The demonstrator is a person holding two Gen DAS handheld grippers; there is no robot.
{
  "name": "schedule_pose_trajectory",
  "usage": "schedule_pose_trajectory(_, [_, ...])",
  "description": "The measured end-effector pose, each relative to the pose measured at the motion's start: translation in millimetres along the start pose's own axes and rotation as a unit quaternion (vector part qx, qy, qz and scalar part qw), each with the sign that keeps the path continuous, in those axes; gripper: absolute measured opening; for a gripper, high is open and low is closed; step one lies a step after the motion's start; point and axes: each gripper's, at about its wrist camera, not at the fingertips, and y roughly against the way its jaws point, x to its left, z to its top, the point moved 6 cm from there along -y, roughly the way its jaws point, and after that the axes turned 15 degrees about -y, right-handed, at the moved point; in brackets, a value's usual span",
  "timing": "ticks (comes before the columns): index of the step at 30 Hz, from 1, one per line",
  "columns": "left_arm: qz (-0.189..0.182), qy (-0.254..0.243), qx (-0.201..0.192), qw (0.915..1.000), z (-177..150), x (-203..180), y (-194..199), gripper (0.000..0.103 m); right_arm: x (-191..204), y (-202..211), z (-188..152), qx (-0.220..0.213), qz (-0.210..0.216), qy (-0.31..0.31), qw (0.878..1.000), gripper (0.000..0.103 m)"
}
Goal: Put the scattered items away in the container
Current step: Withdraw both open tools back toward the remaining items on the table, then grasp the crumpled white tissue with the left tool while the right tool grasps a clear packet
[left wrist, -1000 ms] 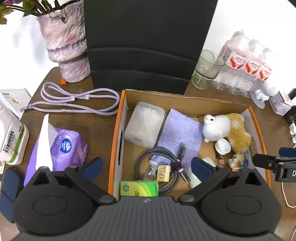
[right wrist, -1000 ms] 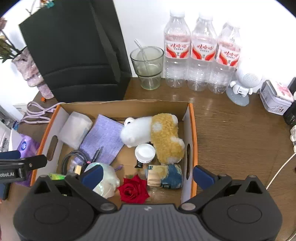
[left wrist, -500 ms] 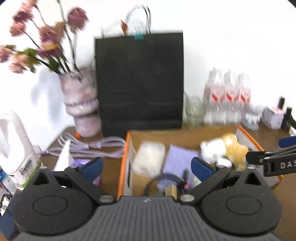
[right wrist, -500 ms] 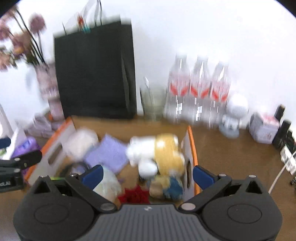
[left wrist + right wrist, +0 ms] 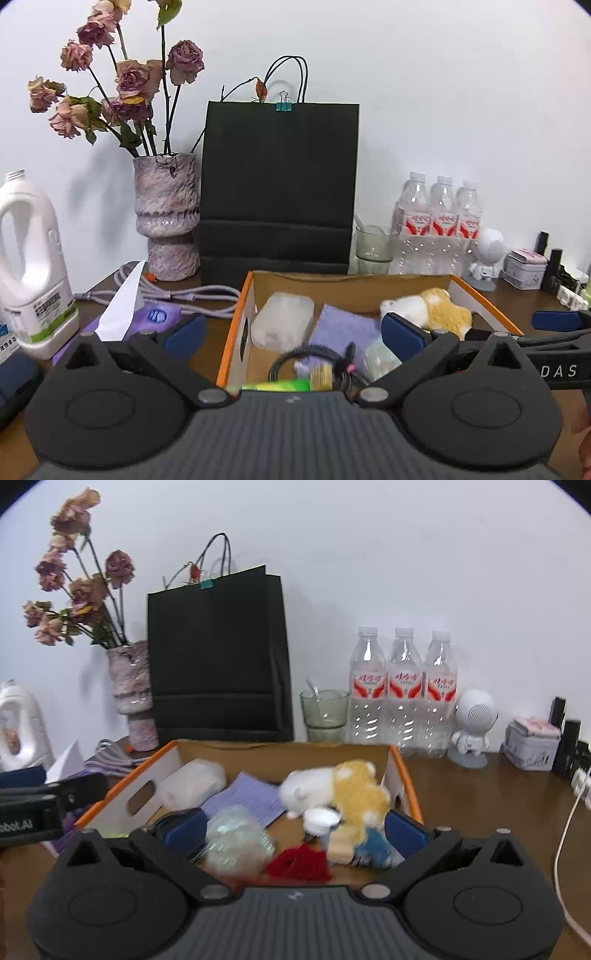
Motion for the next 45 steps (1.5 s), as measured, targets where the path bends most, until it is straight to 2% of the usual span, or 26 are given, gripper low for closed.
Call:
schedule_pose_trajectory(6, [-0.024, -0.008, 0.035, 0.9990, -44.2, -18.6, 40.1, 0.103, 0.5, 41.9, -48.2, -0.002, -0.012, 0.025, 1.000, 0.102])
schedule_pose_trajectory(13, [-0.042, 0.014, 0.068, 0.9967, -91.2, -32.1, 91.3, 0.103, -7.2, 85.4, -105.3, 0.049, -0.013, 0.008, 0.999, 0.102])
schedule_pose_trajectory(19, [-0.044, 0.011, 0.078, 0.9959, -117.6, -45.1, 124.8, 0.103, -13.3, 119.5, -141.8, 0.067, -0.027, -0.006, 0.997, 0.100])
schedule_pose_trajectory(23, [-0.047, 0.006, 0.084, 0.9953, -126.2, -51.7, 134.9, 0.103, -18.8, 130.5, -153.9, 0.074, -0.029, -0.006, 0.997, 0.100])
schedule_pose_trajectory(30, [-0.050, 0.006, 0.109, 0.9928, -135.9, -57.7, 128.0, 0.103, -24.4, 124.2, -158.9, 0.089, -0.032, -0.009, 0.996, 0.099])
schedule_pose_trajectory(38, [-0.051, -0.004, 0.099, 0.9937, -121.8, -49.2, 104.6, 0.103, -23.1, 104.1, -143.4, 0.096, -0.012, -0.003, 0.995, 0.099])
schedule_pose_trajectory(41, [-0.050, -0.008, 0.095, 0.9942, -112.2, -44.7, 85.5, 0.103, -24.3, 90.4, -134.4, 0.100, -0.007, -0.001, 0.995, 0.093])
schedule_pose_trajectory(42, [-0.054, -0.008, 0.093, 0.9942, -108.0, -44.1, 78.7, 0.103, -23.6, 86.2, -131.5, 0.101, -0.002, 0.003, 0.995, 0.088])
schedule_pose_trajectory(45, [-0.075, -0.007, 0.087, 0.9934, -91.3, -47.1, 54.9, 0.103, -19.2, 74.2, -122.4, 0.098, 0.010, 0.018, 0.995, 0.085])
